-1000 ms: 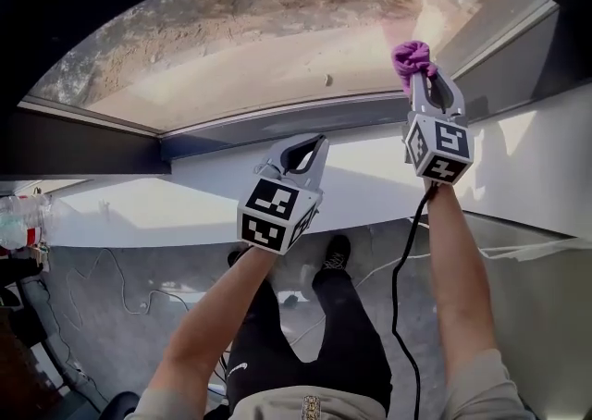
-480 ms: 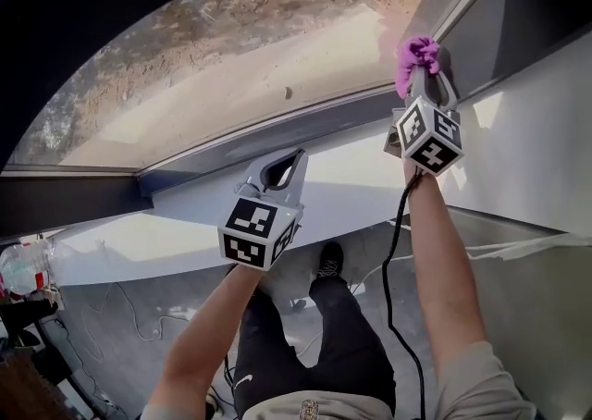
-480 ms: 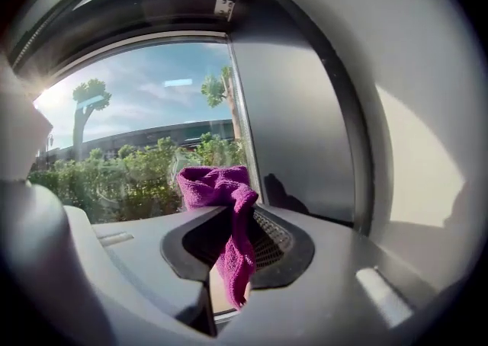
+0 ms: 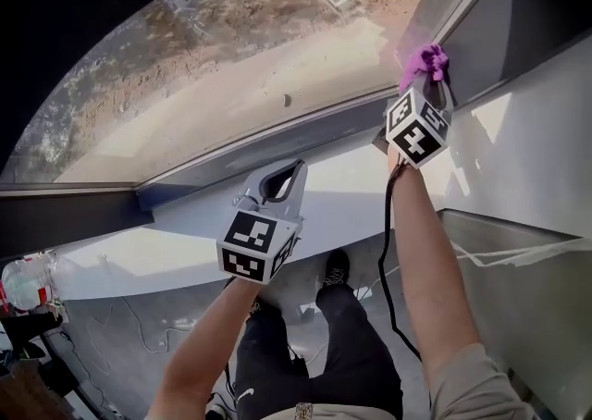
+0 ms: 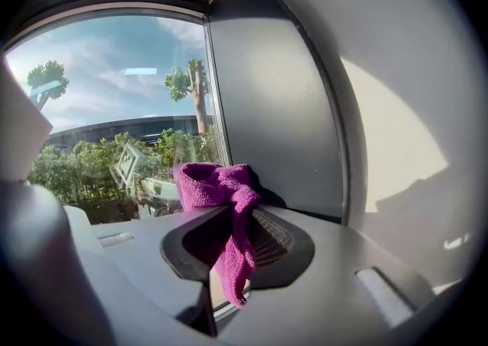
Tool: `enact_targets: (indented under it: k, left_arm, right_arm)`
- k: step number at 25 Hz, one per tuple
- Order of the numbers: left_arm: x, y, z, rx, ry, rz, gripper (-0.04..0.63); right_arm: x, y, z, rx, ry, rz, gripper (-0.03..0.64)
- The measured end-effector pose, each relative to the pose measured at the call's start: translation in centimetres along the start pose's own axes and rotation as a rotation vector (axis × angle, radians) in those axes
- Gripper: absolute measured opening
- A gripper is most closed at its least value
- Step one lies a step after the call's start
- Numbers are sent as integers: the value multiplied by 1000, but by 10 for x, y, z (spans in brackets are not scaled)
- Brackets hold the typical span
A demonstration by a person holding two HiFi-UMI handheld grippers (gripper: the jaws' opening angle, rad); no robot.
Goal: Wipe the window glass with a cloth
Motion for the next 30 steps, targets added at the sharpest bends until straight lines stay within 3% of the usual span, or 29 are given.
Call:
enact_targets:
  k: [4, 10, 18, 30]
  left_arm:
    - [2, -9, 11, 0, 1, 2, 0]
    - [16, -17, 26, 8, -4, -21, 0]
    - [58, -27, 46, 33, 12, -42, 0]
    - [139, -55, 100, 82, 100, -66, 0]
  right_arm:
    - [-10, -13, -1, 30, 34, 59, 87]
    - [16, -27, 29, 126, 244, 62, 86]
    - [72, -24, 109, 257, 471, 26, 87]
    - [156, -57, 226, 363, 697, 11, 87]
Point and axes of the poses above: the fingertips, and each gripper's own axes: x backward along the fingers, z to its left, y out of its top, the point moved 4 cm from there along x, backward along the fingers, and after that the axes turned 3 degrees about x, right-handed, at the moved point
